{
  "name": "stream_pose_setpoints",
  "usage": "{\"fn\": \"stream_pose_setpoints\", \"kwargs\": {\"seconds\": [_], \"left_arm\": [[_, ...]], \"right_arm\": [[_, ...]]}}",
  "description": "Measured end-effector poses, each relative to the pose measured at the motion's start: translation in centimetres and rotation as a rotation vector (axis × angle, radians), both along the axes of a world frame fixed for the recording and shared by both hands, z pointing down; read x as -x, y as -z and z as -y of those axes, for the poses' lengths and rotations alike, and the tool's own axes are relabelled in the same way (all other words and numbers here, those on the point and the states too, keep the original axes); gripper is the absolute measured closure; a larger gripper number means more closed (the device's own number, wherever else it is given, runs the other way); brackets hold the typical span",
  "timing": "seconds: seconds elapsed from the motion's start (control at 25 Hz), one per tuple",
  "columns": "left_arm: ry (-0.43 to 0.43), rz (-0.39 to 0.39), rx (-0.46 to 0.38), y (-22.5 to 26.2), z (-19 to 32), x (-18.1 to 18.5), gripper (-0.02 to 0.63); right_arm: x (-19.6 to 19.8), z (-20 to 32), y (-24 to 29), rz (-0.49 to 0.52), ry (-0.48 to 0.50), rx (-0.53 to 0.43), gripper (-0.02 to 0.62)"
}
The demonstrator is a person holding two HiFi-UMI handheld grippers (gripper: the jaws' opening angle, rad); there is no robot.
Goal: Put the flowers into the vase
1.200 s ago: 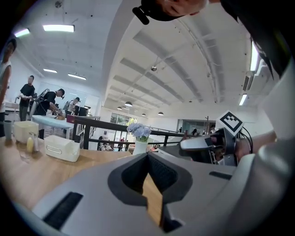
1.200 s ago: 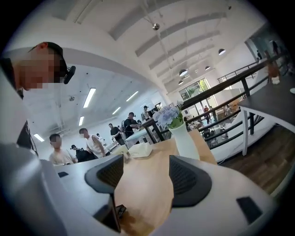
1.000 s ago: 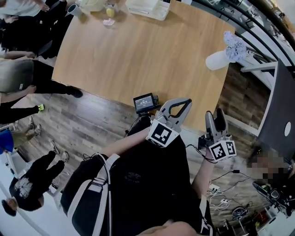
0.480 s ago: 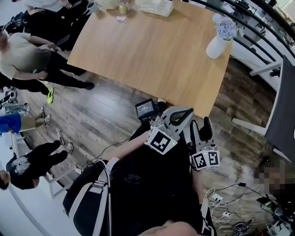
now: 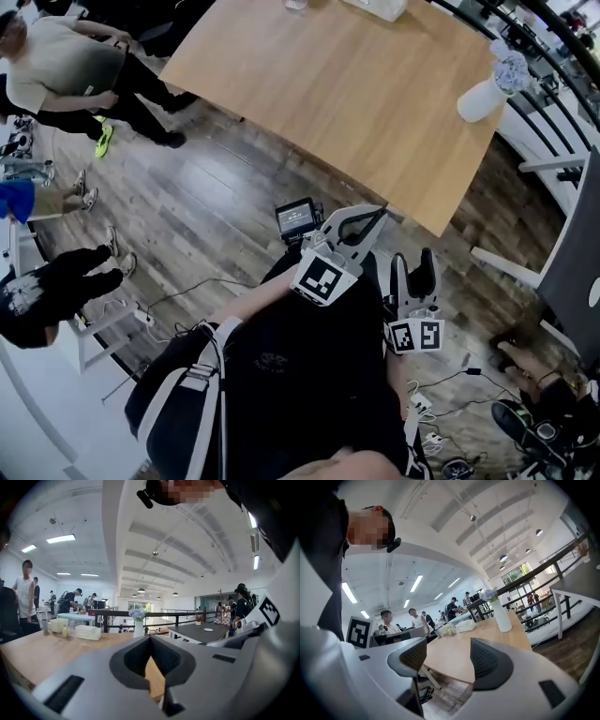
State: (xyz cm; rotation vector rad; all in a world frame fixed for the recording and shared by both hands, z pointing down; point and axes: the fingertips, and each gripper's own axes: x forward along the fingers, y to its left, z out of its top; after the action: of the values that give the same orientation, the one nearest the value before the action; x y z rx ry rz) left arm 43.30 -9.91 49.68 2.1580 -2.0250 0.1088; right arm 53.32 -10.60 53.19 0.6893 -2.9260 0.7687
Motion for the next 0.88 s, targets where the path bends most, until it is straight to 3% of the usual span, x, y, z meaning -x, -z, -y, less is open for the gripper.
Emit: {"fn": "stream_pose_setpoints", "kwargs": {"seconds": [0.12, 0.28, 0.48, 0.64, 0.88], "left_arm": [[0.043, -0.08, -0.076, 1.5, -4.3, 3.2, 0.575], [0.049, -0.158, 0.0, 1.3, -11.0, 3.0, 0.575], [-0.036, -0.174, -0.003, 1.2, -12.3, 0.6, 0.575], [-0.113, -0.168, 0.007, 1.4, -13.7, -1.5, 0.575], [-0.057, -0.126, 0.037, 2.0, -16.3, -2.0, 0.575]], "right_arm": [[2.8, -4.2, 1.5, -0.054, 0.01, -0.126, 0.315], [3.8, -10.7, 2.8, -0.085, -0.002, -0.137, 0.355], [2.0, -14.5, 2.9, -0.132, -0.125, -0.149, 0.491], [-0.5, -15.2, 3.8, -0.153, -0.223, -0.161, 0.534], [-3.8, -15.7, 5.1, -0.071, -0.265, -0.139, 0.559]]}}
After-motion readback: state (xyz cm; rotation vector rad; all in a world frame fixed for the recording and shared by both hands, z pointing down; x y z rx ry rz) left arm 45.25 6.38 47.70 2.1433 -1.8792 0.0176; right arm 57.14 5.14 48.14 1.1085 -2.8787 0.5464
